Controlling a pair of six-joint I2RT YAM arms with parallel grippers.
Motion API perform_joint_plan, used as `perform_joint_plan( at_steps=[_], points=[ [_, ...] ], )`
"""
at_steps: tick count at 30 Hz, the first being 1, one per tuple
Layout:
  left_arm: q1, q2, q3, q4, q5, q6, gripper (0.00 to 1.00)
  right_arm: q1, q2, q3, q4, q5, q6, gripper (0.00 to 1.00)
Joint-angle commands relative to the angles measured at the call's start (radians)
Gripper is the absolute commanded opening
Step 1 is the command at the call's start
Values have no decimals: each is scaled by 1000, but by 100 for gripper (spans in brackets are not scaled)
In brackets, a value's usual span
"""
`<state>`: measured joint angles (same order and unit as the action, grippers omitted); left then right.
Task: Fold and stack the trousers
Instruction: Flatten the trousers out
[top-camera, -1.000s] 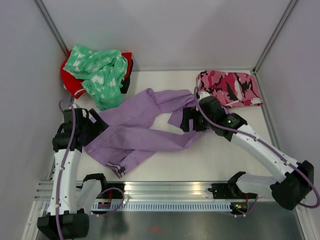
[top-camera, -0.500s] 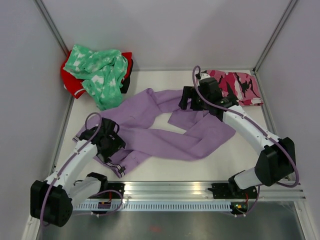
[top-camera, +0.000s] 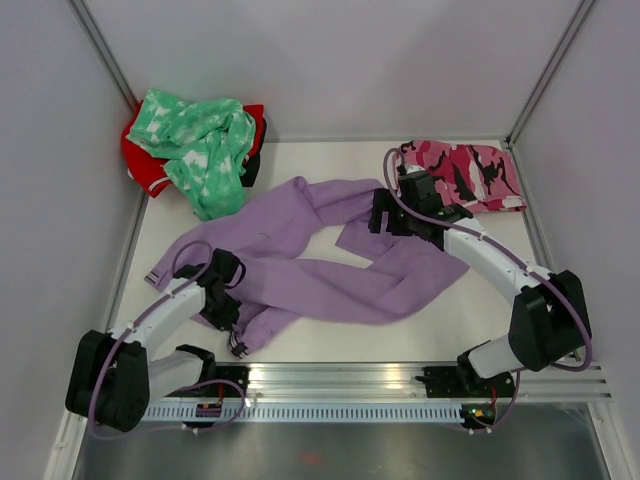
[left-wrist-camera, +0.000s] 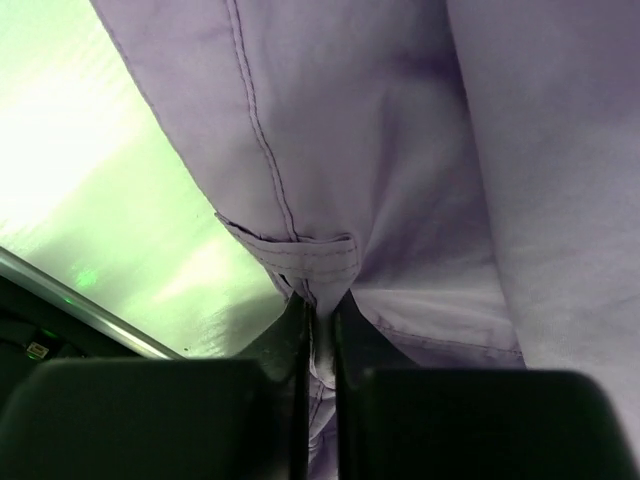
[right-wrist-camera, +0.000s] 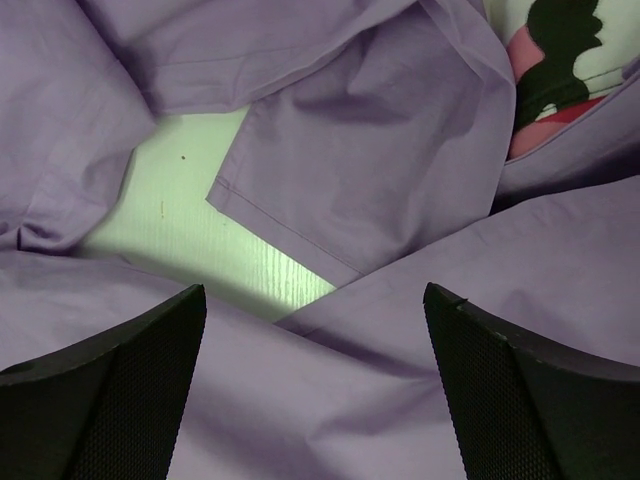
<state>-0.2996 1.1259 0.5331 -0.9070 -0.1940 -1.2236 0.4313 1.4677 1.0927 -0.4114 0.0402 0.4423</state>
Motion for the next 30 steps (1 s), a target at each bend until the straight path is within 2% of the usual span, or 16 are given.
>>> perform_joint_plan(
  at_steps=[1, 4, 9, 10, 11, 13, 14, 17, 20, 24, 25, 26, 29, 30],
  points=[
    [-3, 20, 17, 68, -88, -16, 2, -8, -6, -20, 29, 47, 22, 96],
    [54, 20, 79, 50, -140, 65, 2, -25, -21, -43, 23, 82, 39, 96],
    [227, -9, 316, -30, -260, 375, 2, -89, -69, -132, 22, 133, 102, 96],
    [293, -11, 352, -33, -298, 468, 2, -98, -76, -145, 23, 142, 110, 96],
    [318, -12, 420, -42, -339, 495, 2, -121, -84, -155, 25, 147, 119, 96],
    [379, -20, 471, -38, -472, 553, 2, -140, -104, -181, 26, 167, 136, 96],
    [396, -26, 500, -17, -496, 612, 2, -152, -110, -186, 25, 177, 142, 96],
    [485, -49, 502, 74, -475, 728, 2, -164, -130, -203, 26, 208, 141, 96],
    [531, -41, 493, 65, -455, 774, 5, -170, -112, -209, 10, 228, 127, 97],
    [537, -49, 511, -16, -440, 725, 70, -172, -90, -255, 16, 205, 128, 96],
    [537, -55, 528, -26, -367, 724, 95, -172, -87, -269, 23, 199, 134, 96],
    [537, -72, 538, -27, -320, 733, 100, -172, -81, -290, 28, 190, 139, 96],
    [536, -97, 603, -38, -204, 765, 100, -172, -72, -324, 20, 170, 156, 96],
    [534, -107, 622, -33, -114, 798, 100, -172, -72, -350, 22, 167, 162, 95]
  ],
)
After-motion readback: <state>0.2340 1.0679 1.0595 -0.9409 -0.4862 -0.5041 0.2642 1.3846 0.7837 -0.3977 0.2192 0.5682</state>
